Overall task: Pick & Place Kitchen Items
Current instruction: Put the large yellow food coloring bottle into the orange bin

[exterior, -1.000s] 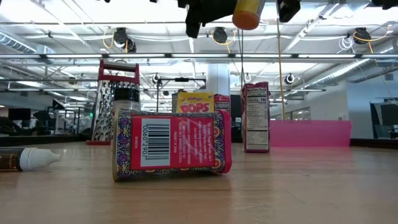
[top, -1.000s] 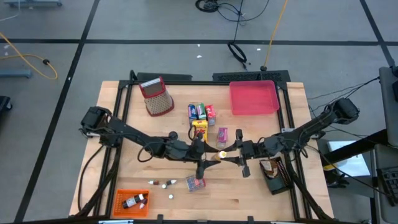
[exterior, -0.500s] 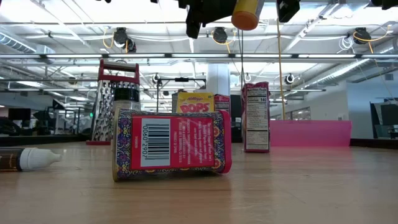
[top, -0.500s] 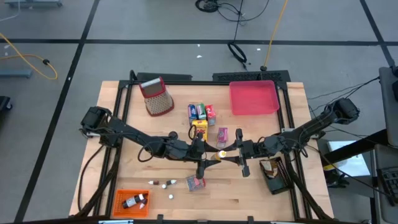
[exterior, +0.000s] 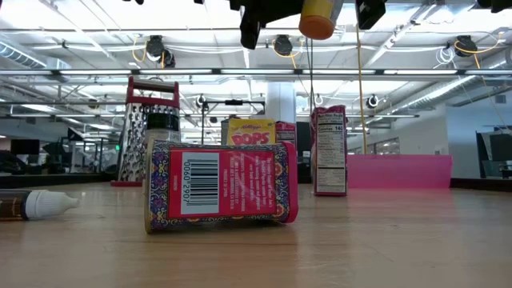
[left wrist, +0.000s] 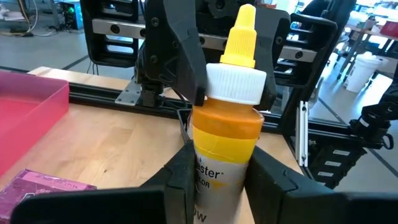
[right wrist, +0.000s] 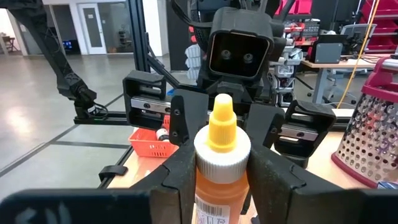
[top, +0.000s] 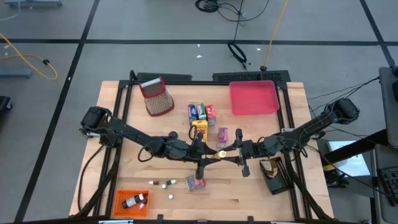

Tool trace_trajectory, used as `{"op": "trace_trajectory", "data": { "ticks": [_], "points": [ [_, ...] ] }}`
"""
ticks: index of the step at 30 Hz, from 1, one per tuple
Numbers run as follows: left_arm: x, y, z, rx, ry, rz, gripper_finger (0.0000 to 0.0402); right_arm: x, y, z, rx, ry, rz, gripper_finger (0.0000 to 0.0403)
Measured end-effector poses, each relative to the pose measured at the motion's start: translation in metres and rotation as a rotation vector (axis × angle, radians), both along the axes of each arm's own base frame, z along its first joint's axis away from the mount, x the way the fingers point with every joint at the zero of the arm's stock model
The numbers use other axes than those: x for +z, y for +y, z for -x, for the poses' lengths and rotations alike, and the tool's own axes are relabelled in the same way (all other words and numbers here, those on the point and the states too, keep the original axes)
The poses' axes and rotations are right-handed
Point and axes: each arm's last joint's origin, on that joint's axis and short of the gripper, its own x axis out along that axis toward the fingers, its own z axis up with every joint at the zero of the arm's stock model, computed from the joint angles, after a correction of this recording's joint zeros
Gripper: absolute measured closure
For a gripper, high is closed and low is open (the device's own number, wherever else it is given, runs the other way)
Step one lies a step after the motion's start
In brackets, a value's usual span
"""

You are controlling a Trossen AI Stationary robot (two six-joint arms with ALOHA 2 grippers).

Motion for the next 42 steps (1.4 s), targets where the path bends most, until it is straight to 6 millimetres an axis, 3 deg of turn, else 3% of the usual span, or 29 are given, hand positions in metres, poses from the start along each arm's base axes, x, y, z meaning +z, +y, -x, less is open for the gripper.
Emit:
{"op": "trace_trajectory", "data": {
  "ticks": [8, 15, 20, 27, 42],
  "points": [
    [-0.001, -0.009, 0.003, -0.020, 0.017, -0.004, 0.0305, 0.000, 0.000, 0.000, 0.009, 0.002, 0.001, 0.0275],
    [0.012, -0.015, 0.023, -0.014, 0.128, -0.021, 0.0308, 0.007, 0.000, 0.005, 0.012, -0.018, 0.012, 0.0276],
    [0.025, -0.022, 0.047, 0.033, 0.212, -0.032, 0.0308, 0.007, 0.001, 0.011, 0.023, 0.005, 0.023, 0.0285],
    [0.037, -0.049, 0.088, -0.008, 0.336, 0.025, 0.0309, 0.008, 0.000, 0.016, 0.025, 0.035, 0.026, 0.0294],
    [0.032, -0.120, 0.183, -0.140, 0.641, 0.268, 0.0309, 0.007, 0.000, 0.017, 0.029, 0.054, 0.014, 0.0298]
  ]
}}
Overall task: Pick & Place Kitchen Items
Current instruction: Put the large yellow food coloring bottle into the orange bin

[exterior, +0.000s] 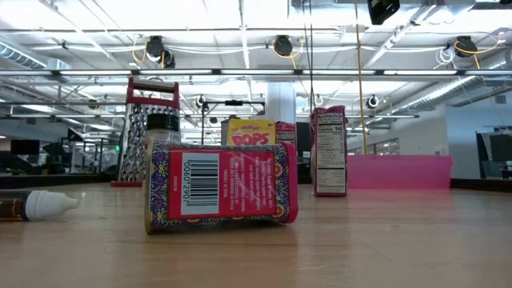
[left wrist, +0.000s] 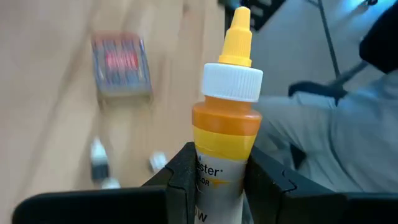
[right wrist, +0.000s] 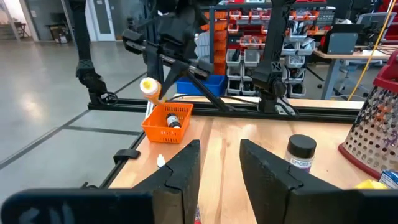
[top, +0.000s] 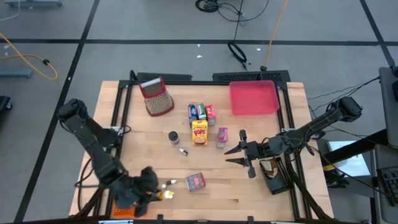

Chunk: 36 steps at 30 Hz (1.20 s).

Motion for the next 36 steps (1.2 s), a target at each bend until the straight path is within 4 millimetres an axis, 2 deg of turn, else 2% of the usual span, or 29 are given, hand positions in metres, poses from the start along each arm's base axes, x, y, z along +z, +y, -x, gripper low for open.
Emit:
{"op": "trace_trajectory", "data": {
  "ticks": [9, 14, 21, 29, 36],
  "points": [
    [-0.011, -0.017, 0.044, 0.147, 0.221, 0.118, 0.0309, 0.000, 0.000, 0.000, 0.000, -0.001, -0.001, 0.0298],
    [-0.014, -0.023, 0.061, 0.212, 0.329, 0.200, 0.0309, 0.000, 0.000, 0.000, 0.000, -0.001, -0.001, 0.0299],
    [-0.017, -0.027, 0.079, 0.324, 0.474, 0.283, 0.0309, 0.000, 0.000, 0.000, 0.000, -0.001, 0.002, 0.0301],
    [-0.023, -0.024, 0.097, 0.468, 0.612, 0.287, 0.0309, 0.000, 0.000, 0.000, 0.000, 0.001, 0.004, 0.0302],
    [-0.030, -0.029, 0.098, 0.480, 0.644, 0.268, 0.0309, 0.000, 0.000, 0.000, 0.000, 0.003, 0.006, 0.0302]
  ]
}}
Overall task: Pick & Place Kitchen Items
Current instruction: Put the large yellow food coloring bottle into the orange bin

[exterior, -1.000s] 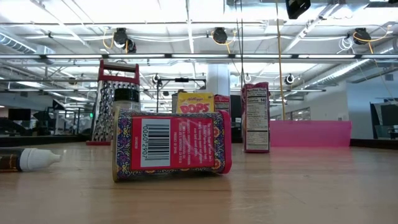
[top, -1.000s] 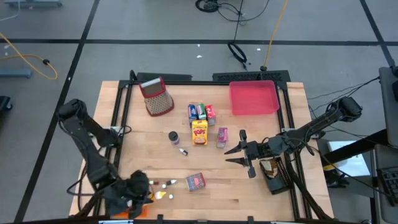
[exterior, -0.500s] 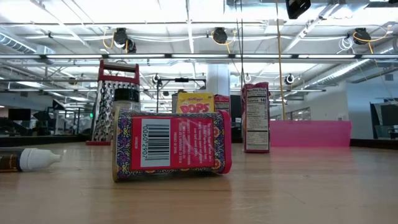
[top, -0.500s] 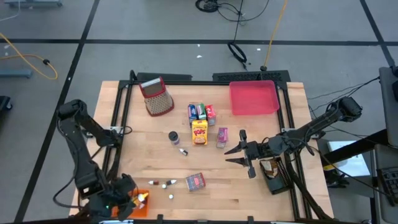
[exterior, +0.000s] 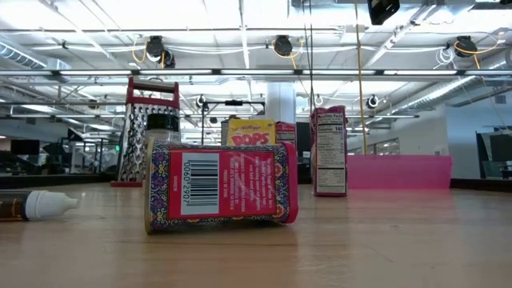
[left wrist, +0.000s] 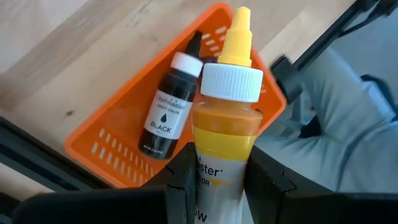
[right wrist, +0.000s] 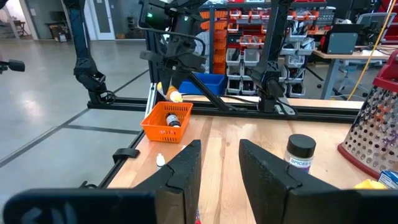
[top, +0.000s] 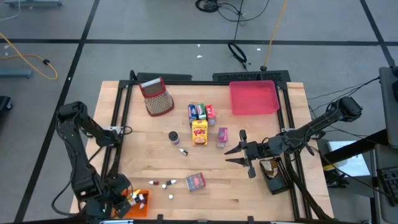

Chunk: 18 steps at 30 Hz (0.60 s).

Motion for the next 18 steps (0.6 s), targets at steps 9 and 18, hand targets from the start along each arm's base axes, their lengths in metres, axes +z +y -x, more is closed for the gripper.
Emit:
{"op": "trace_trajectory", "data": {
  "ticks": [9, 18],
  "points": [
    [-0.0080, -0.0049, -0.0018, -0.040, 0.030, -0.019, 0.0288, -0.0002, 0.0000, 0.0000, 0.000, 0.001, 0.005, 0.0303],
    [-0.0080, -0.0044, -0.0030, -0.042, 0.029, -0.021, 0.0213, -0.0003, -0.0001, 0.0000, -0.001, 0.002, 0.006, 0.0303]
  ]
}}
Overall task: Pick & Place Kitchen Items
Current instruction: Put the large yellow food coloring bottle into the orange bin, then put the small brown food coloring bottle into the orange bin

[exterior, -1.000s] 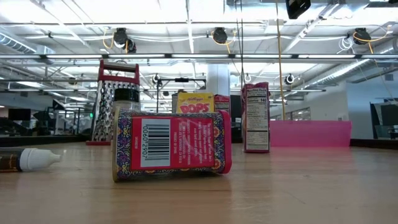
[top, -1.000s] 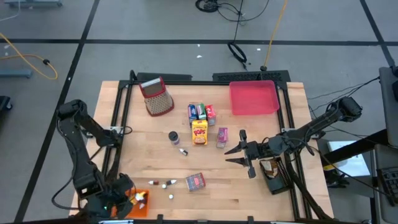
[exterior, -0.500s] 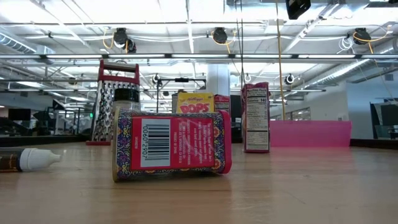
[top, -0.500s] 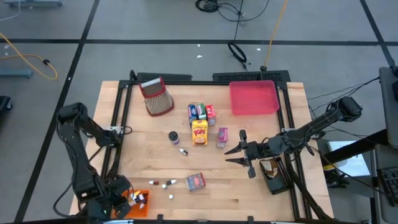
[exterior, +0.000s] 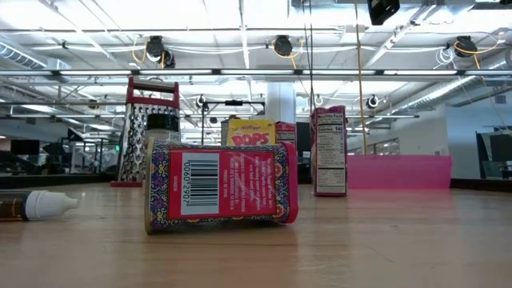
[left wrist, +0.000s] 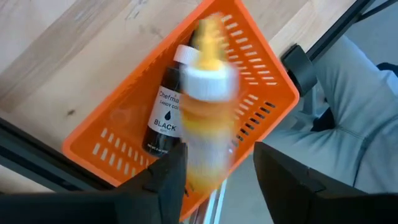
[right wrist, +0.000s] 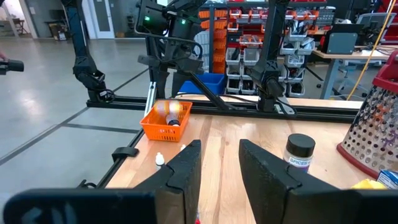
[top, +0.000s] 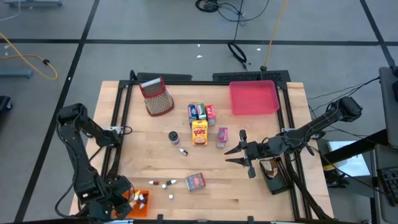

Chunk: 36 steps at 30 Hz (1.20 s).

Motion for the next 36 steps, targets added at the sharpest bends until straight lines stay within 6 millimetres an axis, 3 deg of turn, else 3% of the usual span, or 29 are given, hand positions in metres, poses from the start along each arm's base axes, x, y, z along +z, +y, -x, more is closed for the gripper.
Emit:
{"op": "trace_trajectory", "data": {
  "ticks": [11, 24, 36],
  "points": [
    [0.000, 0.005, -0.011, -0.020, -0.077, -0.047, 0.0199, -0.001, 0.000, 0.000, 0.000, 0.013, 0.007, 0.0303],
    [-0.001, 0.044, -0.071, -0.201, -0.186, -0.277, 0.0199, -0.001, 0.000, 0.000, 0.000, 0.013, 0.010, 0.0303],
    [-0.043, 0.057, -0.108, -0.430, 0.004, -0.379, 0.0199, -0.002, 0.000, 0.000, 0.000, 0.020, 0.010, 0.0303]
  ]
}}
